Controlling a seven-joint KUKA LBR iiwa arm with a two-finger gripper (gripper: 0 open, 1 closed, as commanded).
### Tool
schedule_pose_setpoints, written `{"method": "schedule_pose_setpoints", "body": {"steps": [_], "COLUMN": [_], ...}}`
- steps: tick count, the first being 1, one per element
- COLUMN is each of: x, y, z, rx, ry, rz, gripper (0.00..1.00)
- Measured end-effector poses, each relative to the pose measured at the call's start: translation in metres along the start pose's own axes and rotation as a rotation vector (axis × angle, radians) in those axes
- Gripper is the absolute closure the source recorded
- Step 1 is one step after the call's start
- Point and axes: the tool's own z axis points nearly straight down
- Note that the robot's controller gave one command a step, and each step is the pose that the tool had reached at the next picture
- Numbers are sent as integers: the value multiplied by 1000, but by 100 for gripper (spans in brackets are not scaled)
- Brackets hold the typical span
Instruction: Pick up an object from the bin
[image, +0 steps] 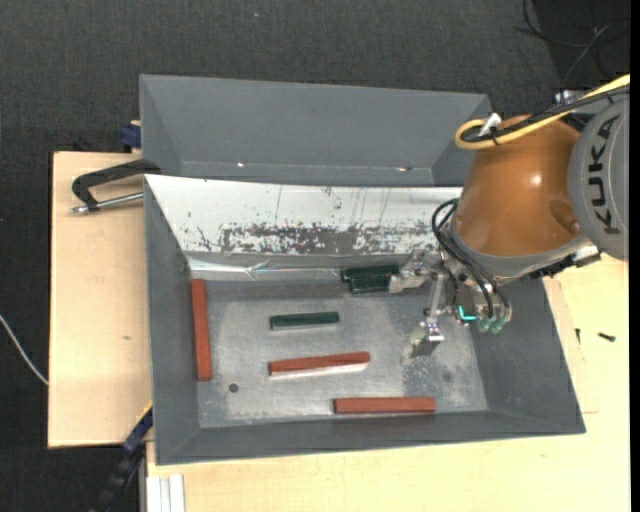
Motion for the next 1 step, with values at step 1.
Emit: {"method": "schedule_pose_setpoints", "body": {"steps": [1], "x": [-1], "y": [0], "z": [-4], "rx": [0], "ry": [-7], "rz": [0], "gripper": [0]}}
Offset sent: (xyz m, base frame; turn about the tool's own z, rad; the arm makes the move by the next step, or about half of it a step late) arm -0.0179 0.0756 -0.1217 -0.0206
